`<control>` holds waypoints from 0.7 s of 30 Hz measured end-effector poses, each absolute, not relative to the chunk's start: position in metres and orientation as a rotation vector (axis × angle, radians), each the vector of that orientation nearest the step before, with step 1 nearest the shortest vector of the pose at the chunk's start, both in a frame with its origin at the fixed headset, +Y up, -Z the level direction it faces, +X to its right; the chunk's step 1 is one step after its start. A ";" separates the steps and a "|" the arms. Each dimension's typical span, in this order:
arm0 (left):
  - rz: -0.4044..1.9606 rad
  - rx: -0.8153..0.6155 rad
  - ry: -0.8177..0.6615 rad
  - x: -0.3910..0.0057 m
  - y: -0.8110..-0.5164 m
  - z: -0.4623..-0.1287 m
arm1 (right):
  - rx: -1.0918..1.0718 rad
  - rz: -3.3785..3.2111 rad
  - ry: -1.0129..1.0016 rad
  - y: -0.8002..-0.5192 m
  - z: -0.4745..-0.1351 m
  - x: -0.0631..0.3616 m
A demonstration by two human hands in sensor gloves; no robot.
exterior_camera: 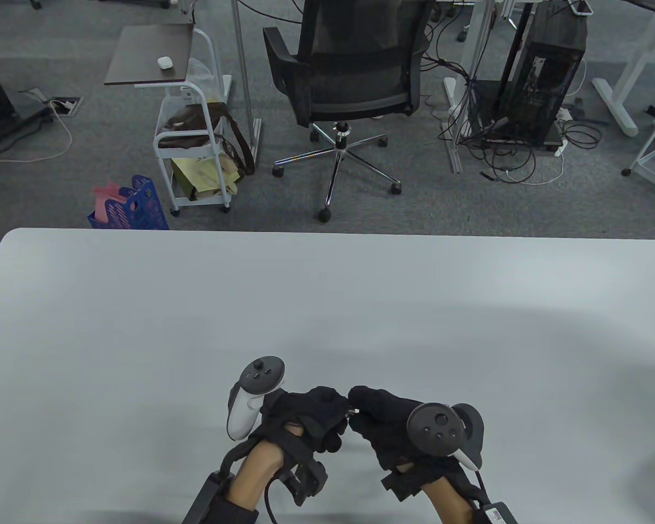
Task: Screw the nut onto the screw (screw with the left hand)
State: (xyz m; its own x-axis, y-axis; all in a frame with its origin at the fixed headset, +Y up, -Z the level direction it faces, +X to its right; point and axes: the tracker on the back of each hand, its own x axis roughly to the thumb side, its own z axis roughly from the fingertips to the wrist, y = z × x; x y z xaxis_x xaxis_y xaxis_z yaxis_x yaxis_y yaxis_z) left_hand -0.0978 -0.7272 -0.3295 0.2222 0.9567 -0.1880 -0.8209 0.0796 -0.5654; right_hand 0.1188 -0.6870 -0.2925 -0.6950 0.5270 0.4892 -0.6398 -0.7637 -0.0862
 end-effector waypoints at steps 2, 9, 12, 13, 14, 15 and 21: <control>1.349 -0.663 -0.276 -0.097 -0.727 -0.329 | 0.592 2.408 -0.355 -0.686 -0.292 0.119; 1.337 -0.597 -0.234 -0.098 -0.728 -0.329 | 0.587 2.415 -0.386 -0.685 -0.291 0.119; 1.346 -0.636 -0.264 -0.097 -0.726 -0.329 | 0.594 2.415 -0.385 -0.685 -0.291 0.118; 1.349 -0.641 -0.276 -0.097 -0.726 -0.330 | 0.594 2.415 -0.384 -0.685 -0.291 0.118; 1.356 -0.657 -0.287 -0.097 -0.726 -0.330 | 0.595 2.417 -0.380 -0.685 -0.291 0.118; 1.365 -0.668 -0.291 -0.097 -0.727 -0.330 | 0.593 2.416 -0.377 -0.685 -0.291 0.118; 1.347 -0.620 -0.225 -0.098 -0.731 -0.329 | 0.590 2.420 -0.383 -0.685 -0.291 0.118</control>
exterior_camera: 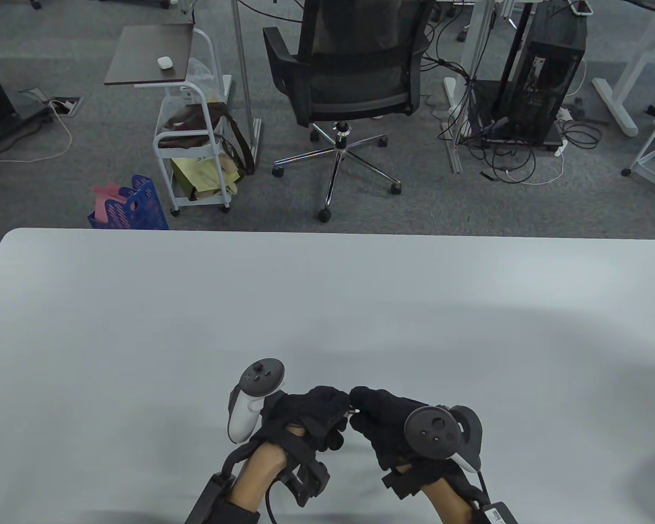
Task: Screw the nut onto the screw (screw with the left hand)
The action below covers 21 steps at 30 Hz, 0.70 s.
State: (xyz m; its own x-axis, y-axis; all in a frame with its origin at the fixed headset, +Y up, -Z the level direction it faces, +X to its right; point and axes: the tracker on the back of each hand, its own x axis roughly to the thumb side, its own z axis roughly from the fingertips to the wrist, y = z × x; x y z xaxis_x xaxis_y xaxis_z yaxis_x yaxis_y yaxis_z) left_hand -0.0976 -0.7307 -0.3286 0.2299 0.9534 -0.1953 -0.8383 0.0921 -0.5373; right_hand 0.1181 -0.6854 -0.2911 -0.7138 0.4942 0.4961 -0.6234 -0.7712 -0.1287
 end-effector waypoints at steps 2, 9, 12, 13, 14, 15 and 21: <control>1.351 -0.635 -0.243 -0.097 -0.728 -0.329 | 0.592 2.419 -0.385 -0.685 -0.291 0.118; 1.370 -0.649 -0.257 -0.098 -0.729 -0.329 | 0.589 2.417 -0.389 -0.686 -0.292 0.118; 1.349 -0.616 -0.241 -0.098 -0.730 -0.330 | 0.589 2.419 -0.387 -0.686 -0.291 0.118; 1.350 -0.629 -0.250 -0.098 -0.728 -0.330 | 0.590 2.417 -0.386 -0.686 -0.291 0.118; 1.350 -0.638 -0.257 -0.098 -0.727 -0.330 | 0.591 2.412 -0.384 -0.686 -0.291 0.118; 1.356 -0.648 -0.271 -0.098 -0.726 -0.330 | 0.591 2.412 -0.384 -0.686 -0.291 0.117; 1.375 -0.653 -0.232 -0.098 -0.731 -0.328 | 0.586 2.411 -0.394 -0.686 -0.291 0.118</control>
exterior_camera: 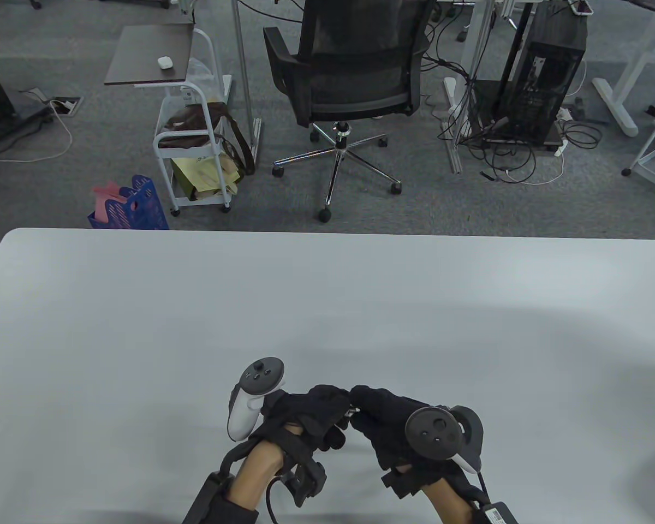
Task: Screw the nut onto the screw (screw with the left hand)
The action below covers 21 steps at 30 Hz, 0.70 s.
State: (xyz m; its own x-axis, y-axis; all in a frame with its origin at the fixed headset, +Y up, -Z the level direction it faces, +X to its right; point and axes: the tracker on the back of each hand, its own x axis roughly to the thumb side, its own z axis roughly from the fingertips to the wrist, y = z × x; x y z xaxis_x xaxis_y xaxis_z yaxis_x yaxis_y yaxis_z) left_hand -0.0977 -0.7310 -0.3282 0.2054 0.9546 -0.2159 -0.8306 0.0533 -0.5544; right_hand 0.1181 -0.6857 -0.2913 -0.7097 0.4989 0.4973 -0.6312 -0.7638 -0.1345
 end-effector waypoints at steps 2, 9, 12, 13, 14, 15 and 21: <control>1.363 -0.644 -0.252 -0.096 -0.731 -0.329 | 0.590 2.419 -0.396 -0.685 -0.291 0.118; 1.384 -0.674 -0.290 -0.097 -0.727 -0.328 | 0.591 2.414 -0.405 -0.684 -0.291 0.118; 1.366 -0.624 -0.237 -0.098 -0.728 -0.328 | 0.590 2.418 -0.398 -0.685 -0.291 0.118; 1.360 -0.620 -0.229 -0.098 -0.728 -0.328 | 0.591 2.418 -0.398 -0.685 -0.291 0.118; 1.360 -0.621 -0.230 -0.098 -0.728 -0.328 | 0.590 2.414 -0.400 -0.685 -0.290 0.118; 1.364 -0.627 -0.244 -0.098 -0.727 -0.329 | 0.594 2.414 -0.399 -0.685 -0.290 0.118; 1.381 -0.644 -0.263 -0.097 -0.728 -0.328 | 0.595 2.419 -0.410 -0.684 -0.290 0.118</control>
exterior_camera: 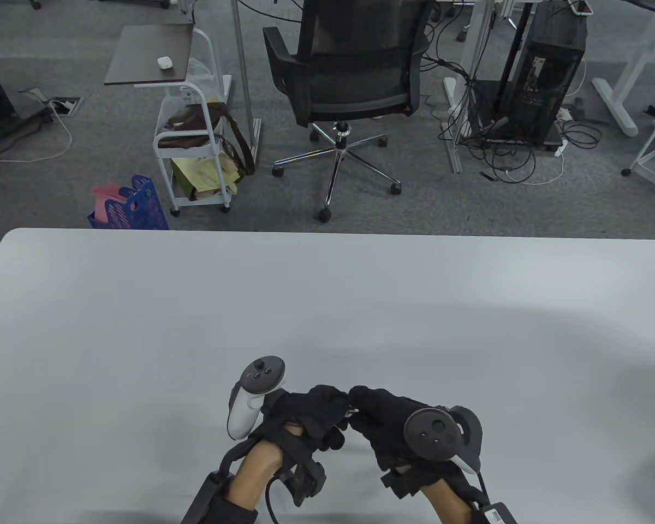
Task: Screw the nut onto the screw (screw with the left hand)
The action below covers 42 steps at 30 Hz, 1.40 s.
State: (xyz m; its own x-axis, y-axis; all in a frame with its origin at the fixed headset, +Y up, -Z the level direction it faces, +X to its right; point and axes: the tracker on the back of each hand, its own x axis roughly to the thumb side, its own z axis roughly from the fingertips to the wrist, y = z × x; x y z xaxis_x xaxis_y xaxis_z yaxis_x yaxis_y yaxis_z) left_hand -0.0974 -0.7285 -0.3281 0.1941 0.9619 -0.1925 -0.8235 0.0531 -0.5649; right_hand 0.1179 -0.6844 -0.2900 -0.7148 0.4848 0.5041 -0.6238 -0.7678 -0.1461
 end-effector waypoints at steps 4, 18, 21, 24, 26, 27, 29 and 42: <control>1.347 -0.615 -0.242 -0.097 -0.729 -0.328 | 0.596 2.425 -0.412 -0.685 -0.290 0.118; 1.359 -0.633 -0.270 -0.096 -0.726 -0.329 | 0.588 2.405 -0.414 -0.684 -0.290 0.119; 1.377 -0.683 -0.299 -0.096 -0.727 -0.329 | 0.591 2.408 -0.413 -0.685 -0.290 0.118; 1.389 -0.674 -0.276 -0.097 -0.729 -0.328 | 0.591 2.414 -0.420 -0.684 -0.290 0.118; 1.381 -0.642 -0.249 -0.096 -0.730 -0.328 | 0.589 2.410 -0.419 -0.684 -0.290 0.119; 1.373 -0.638 -0.248 -0.096 -0.730 -0.328 | 0.589 2.410 -0.420 -0.684 -0.290 0.119; 1.373 -0.644 -0.266 -0.095 -0.729 -0.329 | 0.589 2.411 -0.418 -0.684 -0.290 0.119; 1.383 -0.653 -0.277 -0.096 -0.726 -0.329 | 0.592 2.406 -0.414 -0.684 -0.289 0.118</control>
State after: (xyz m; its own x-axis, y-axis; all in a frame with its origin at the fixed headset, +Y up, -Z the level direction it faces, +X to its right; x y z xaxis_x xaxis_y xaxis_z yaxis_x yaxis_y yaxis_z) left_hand -0.0960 -0.7259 -0.3291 0.1899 0.9634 -0.1891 -0.8159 0.0478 -0.5762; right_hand 0.1184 -0.6840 -0.2895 -0.7082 0.4935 0.5048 -0.6338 -0.7594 -0.1468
